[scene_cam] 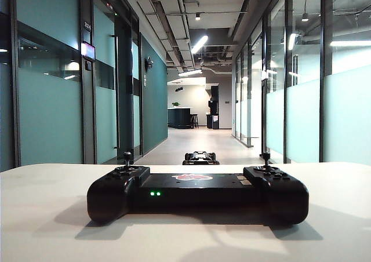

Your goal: Push the left joystick on the remote control sitting on the white table forward to make the robot dog walk in a straight line until it approaches the door.

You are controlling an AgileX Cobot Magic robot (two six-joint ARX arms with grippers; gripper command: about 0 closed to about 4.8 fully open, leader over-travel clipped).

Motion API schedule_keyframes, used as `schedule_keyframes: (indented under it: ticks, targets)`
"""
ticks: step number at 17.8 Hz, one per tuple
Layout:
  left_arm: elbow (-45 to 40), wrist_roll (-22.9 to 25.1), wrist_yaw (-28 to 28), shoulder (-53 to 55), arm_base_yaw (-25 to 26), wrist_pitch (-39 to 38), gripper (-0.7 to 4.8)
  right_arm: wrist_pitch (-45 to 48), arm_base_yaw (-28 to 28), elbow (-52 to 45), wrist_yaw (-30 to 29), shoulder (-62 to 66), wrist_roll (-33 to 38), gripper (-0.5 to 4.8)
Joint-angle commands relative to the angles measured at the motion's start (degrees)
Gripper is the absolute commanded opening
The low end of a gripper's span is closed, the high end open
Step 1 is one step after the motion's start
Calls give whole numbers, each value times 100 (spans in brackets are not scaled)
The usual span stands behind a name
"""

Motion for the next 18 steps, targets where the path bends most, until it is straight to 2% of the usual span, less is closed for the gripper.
schedule_keyframes:
  ticks: [1, 9, 11, 18]
  targets:
    - [17, 22, -4, 2, -2, 72, -5, 90, 0, -31, 7, -20, 17, 0]
    - [26, 24, -20, 2, -2, 107, -5, 144, 2, -31, 9, -20, 17, -1]
    - [81, 26, -24, 2, -4, 431, -5, 424, 4, 2, 9, -20, 17, -1]
    - [1351, -66, -133, 367, -15, -262, -5, -48, 9, 1117, 31, 280, 17, -2]
